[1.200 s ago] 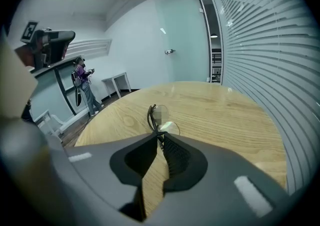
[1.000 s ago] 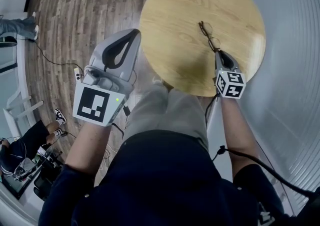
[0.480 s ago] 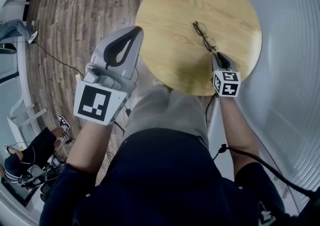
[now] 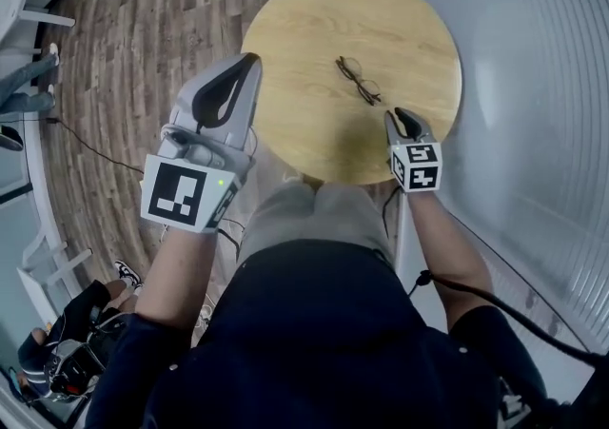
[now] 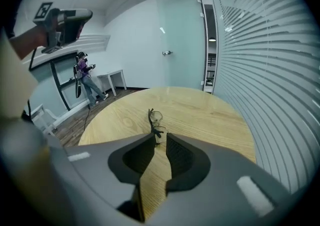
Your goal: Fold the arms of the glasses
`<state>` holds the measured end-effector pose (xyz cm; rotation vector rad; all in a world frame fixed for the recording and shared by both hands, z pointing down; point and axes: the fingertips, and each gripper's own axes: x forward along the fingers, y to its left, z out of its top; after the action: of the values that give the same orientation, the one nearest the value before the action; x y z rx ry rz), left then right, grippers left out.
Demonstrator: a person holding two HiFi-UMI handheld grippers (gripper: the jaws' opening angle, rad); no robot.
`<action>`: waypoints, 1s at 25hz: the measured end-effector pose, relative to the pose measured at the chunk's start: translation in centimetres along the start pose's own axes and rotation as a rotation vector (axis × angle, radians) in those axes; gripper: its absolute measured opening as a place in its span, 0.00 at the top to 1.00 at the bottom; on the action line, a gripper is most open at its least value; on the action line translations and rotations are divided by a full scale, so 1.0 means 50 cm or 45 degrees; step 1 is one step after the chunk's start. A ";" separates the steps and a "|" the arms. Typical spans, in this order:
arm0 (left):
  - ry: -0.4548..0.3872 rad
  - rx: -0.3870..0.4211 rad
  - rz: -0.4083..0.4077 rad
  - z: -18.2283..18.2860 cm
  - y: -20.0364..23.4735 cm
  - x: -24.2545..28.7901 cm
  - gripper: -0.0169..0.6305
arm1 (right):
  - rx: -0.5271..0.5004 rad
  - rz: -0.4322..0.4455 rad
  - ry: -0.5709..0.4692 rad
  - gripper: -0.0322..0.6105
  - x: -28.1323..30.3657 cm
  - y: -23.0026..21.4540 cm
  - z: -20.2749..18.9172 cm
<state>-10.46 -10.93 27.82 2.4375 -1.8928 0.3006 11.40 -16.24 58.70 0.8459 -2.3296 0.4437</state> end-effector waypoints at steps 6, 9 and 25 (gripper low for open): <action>-0.074 -0.012 -0.019 0.045 0.002 -0.008 0.97 | -0.074 -0.120 -0.201 0.83 -0.084 -0.007 0.114; -0.098 -0.003 -0.023 0.060 -0.010 -0.022 0.97 | -0.079 -0.152 -0.327 0.83 -0.142 -0.011 0.168; -0.270 0.083 -0.077 0.184 -0.019 -0.073 0.97 | -0.102 -0.186 -0.661 0.87 -0.410 0.031 0.362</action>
<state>-9.25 -8.59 18.21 2.6592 -1.9092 0.1064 14.97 -14.54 31.59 1.1936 -2.6993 0.0673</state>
